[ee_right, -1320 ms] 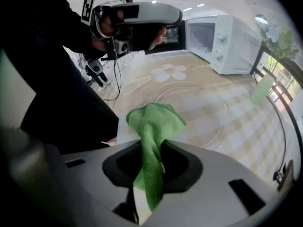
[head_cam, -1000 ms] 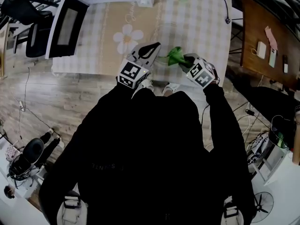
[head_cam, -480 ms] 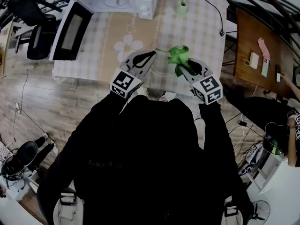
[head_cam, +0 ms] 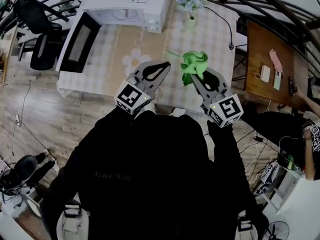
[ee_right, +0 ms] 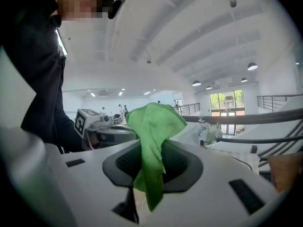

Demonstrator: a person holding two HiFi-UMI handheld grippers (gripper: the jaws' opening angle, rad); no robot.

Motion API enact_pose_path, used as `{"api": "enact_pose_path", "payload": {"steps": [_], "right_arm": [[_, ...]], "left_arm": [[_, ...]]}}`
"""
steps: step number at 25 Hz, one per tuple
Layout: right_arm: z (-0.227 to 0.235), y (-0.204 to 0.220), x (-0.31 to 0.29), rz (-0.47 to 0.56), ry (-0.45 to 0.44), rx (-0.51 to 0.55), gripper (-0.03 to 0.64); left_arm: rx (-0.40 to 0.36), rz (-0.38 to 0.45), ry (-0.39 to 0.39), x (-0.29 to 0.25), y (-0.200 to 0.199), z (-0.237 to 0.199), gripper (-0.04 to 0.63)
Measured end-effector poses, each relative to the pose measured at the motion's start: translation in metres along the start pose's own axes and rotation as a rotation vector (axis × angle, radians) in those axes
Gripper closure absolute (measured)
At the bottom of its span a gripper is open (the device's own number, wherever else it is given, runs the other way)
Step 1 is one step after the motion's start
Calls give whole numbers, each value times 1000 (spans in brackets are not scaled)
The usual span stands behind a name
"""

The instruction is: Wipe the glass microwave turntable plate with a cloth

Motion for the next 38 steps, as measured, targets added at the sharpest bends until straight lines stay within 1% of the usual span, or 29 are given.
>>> {"api": "enact_pose_path", "payload": {"steps": [4,7,12,16,31,38], "right_arm": [[-8,-20,8,93,16,20,505],[-10,-32,14,159,35,38,506],[-17,-40,18,210,43,65,506],[-19,-42,19,223,47,85,508],[-15,-32,15,197,70,70,511],[-14,-29,14,189,59,55,511]], "left_arm": [[-5,29,19,1,-24,6,573],[-12,46,29,1,-34,10,574],[-13,57,36,2,-42,14,574],[-19,65,40,1,-48,16,574],[-14,44,46,-8,-38,15,574],[-22,38,56,-11,-37,17,574]]}}
Point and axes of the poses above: the fingertips, and each gripper's own axes: x backward along the fingers, z to its right, y out of its underside, the point moved 3 cm from there along x, backward along the fingers, and after that the axes turned 5 degrees about -x, right-handed, at the moved point
